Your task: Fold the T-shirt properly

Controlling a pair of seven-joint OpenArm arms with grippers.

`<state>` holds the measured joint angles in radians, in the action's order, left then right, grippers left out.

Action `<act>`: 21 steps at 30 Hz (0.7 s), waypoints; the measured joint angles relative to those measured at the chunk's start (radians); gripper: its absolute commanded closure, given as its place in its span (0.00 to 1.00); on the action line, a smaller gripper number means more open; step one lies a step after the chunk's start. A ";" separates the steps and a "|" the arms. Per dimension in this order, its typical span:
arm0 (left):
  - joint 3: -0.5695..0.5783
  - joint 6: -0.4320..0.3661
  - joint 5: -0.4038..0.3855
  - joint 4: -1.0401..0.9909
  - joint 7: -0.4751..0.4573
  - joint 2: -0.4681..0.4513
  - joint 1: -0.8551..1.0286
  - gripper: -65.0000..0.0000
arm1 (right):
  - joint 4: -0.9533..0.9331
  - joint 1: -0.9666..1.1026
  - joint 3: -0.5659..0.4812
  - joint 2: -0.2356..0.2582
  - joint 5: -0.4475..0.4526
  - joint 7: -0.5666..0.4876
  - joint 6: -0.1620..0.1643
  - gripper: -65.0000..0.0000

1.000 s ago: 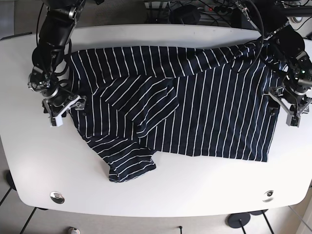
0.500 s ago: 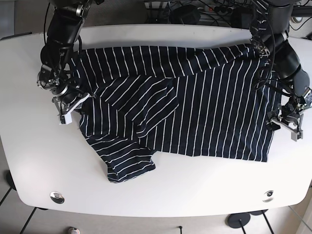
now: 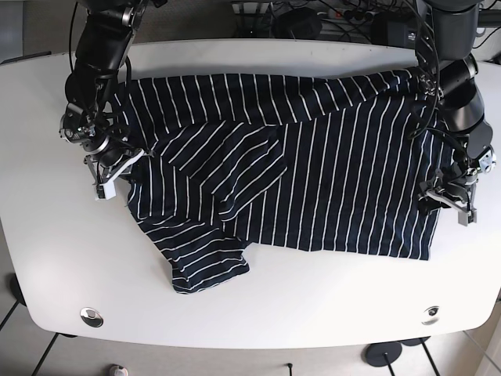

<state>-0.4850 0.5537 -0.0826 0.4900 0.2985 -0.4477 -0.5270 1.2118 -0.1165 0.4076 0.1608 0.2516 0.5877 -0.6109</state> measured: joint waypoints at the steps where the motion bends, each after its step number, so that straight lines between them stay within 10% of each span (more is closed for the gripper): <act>1: 0.000 0.000 0.000 -0.005 -0.001 0.000 -0.004 0.40 | 0.000 0.000 0.000 0.000 0.000 0.000 0.000 0.96; 5: 0.144 -0.005 -0.002 -0.065 -0.002 0.008 -0.072 0.42 | 0.000 0.000 0.000 0.000 0.004 0.000 0.000 0.96; 11: 0.325 -0.097 -0.011 -0.079 -0.117 0.039 -0.080 0.98 | 0.000 0.000 0.000 0.000 0.004 0.000 0.000 0.96; 21: 0.209 0.068 0.008 0.296 0.036 0.047 0.144 1.00 | 0.159 0.079 -0.001 -0.003 -0.013 0.029 -0.010 0.97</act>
<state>-0.2756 0.6212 -0.0746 0.7864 0.3344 -0.4004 -0.3828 1.3708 -0.0376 0.4068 0.1577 0.2390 0.6163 -0.6212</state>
